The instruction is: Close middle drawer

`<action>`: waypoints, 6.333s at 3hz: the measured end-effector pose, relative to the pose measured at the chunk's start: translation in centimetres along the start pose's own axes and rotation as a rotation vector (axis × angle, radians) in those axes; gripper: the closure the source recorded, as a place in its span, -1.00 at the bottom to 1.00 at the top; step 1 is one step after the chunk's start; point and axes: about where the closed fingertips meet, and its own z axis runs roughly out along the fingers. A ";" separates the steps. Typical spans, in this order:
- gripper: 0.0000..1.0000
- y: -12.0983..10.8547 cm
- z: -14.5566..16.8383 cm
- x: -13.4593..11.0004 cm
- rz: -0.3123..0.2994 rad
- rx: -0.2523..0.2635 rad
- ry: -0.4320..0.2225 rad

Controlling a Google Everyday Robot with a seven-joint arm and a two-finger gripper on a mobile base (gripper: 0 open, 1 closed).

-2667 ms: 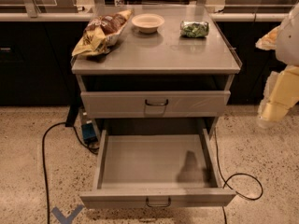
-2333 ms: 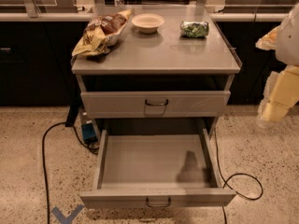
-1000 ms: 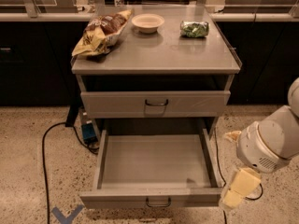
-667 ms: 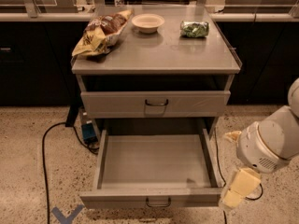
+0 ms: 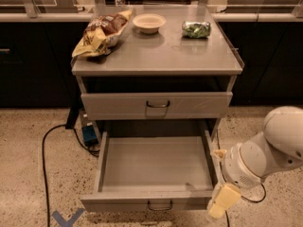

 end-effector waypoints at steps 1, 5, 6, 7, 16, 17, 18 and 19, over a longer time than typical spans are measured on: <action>-1.00 -0.1 5.4 0.6 -0.003 -0.035 -0.031; -1.00 1.7 14.3 4.9 0.193 -0.166 -0.205; -1.00 2.4 16.1 5.9 0.213 -0.173 -0.193; -1.00 3.4 19.6 7.2 0.230 -0.201 -0.176; -1.00 -3.0 26.7 2.7 0.151 -0.158 -0.222; -1.00 -4.1 27.8 3.7 0.174 -0.160 -0.214; -1.00 -6.1 27.9 3.7 0.170 -0.128 -0.201; -1.00 -8.5 27.0 2.6 0.127 -0.057 -0.198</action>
Offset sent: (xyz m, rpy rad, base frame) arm -0.0006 0.0444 -0.1317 0.1393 0.0518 -0.0080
